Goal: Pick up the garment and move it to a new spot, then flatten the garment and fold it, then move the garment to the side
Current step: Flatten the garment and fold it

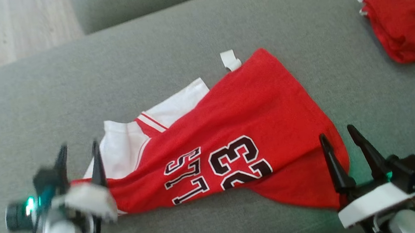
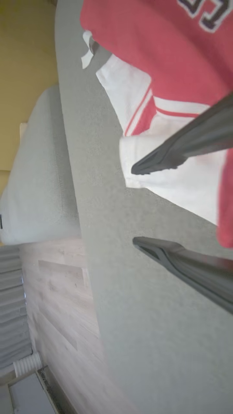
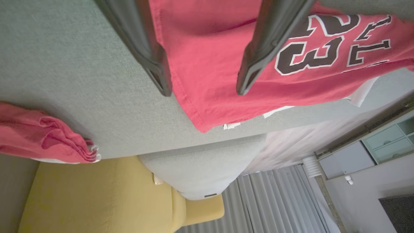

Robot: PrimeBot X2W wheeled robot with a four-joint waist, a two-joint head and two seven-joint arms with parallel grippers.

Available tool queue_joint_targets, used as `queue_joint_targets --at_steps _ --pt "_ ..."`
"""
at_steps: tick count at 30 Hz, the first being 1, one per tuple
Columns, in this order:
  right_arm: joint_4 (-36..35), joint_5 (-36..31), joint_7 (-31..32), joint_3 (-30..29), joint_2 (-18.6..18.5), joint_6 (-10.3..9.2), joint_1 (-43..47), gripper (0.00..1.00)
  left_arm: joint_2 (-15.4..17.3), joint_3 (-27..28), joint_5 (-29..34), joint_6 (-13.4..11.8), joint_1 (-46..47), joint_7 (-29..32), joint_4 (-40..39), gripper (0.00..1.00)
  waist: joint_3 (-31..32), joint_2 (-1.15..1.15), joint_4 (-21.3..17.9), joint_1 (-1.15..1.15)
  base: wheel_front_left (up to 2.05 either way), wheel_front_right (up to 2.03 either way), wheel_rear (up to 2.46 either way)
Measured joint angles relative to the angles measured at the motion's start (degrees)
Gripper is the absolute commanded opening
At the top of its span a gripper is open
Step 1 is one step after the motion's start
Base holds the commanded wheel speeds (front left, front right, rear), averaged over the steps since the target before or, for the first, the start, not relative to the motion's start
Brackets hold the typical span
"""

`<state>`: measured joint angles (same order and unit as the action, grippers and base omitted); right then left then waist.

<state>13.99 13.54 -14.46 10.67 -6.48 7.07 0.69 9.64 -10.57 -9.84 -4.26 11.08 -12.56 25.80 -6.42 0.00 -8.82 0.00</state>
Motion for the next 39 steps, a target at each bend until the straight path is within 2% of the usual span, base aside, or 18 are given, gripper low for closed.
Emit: queue_joint_targets --at_steps 6,12,16,22,23,25,26,29,34,39 --pt "-0.2 0.1 0.0 0.5 -0.4 0.0 -2.8 1.0 0.0 -2.8 2.4 1.2 11.5 1.9 9.7 1.0 -4.1 0.0 -1.1 0.0 0.0 0.0 0.0" --pt "-0.3 0.2 0.0 0.6 -0.6 0.0 -4.4 1.0 0.0 -4.1 3.8 1.2 15.3 2.4 19.2 1.0 -7.2 0.0 -2.2 0.0 0.0 0.0 0.0" --pt "-0.3 0.6 0.0 0.5 -0.5 0.0 -5.2 1.0 0.0 -5.3 4.6 1.2 19.9 0.8 23.7 1.0 -8.7 0.0 -3.1 0.0 0.0 0.0 0.0" --pt "-0.2 0.6 0.0 1.0 -0.2 0.0 -5.2 1.0 0.1 -7.2 6.0 1.5 21.7 -0.5 27.6 1.0 -8.4 0.0 -3.4 0.0 0.0 0.0 0.0" --pt "-0.2 0.6 0.0 1.2 -0.2 0.0 -5.2 1.0 0.3 -7.4 6.2 1.8 22.2 -0.4 28.4 0.95 -8.2 0.0 -3.5 0.0 0.0 0.0 0.0" --pt "-0.2 0.6 0.0 1.2 -0.2 0.0 -5.2 1.0 0.3 -7.7 6.2 2.1 22.5 -0.3 29.4 0.25 -7.8 0.0 -3.6 0.0 0.0 0.0 0.0" --pt "-0.2 0.6 0.0 1.2 -0.2 0.0 -5.2 1.0 0.2 -7.9 6.2 2.4 22.5 0.0 29.9 0.0 -7.6 0.0 -3.7 0.0 0.0 0.0 0.0" --pt "0.0 0.6 0.0 1.1 -0.2 0.0 -5.2 1.0 -0.6 -8.1 5.4 3.8 22.6 1.1 30.8 0.0 -6.7 0.0 -3.7 0.0 0.0 0.0 0.0" --pt "0.1 0.5 0.0 1.1 -0.3 0.0 -4.7 1.0 -0.5 -7.6 4.1 3.7 21.4 -0.5 29.7 0.0 -4.9 0.0 -3.3 0.0 0.0 0.0 0.0" --pt "0.1 0.5 0.0 1.6 -1.4 0.0 -4.8 1.0 -0.5 -5.4 1.5 3.2 18.7 -1.7 19.4 0.0 -3.3 0.0 -1.4 0.0 0.0 0.0 0.0"
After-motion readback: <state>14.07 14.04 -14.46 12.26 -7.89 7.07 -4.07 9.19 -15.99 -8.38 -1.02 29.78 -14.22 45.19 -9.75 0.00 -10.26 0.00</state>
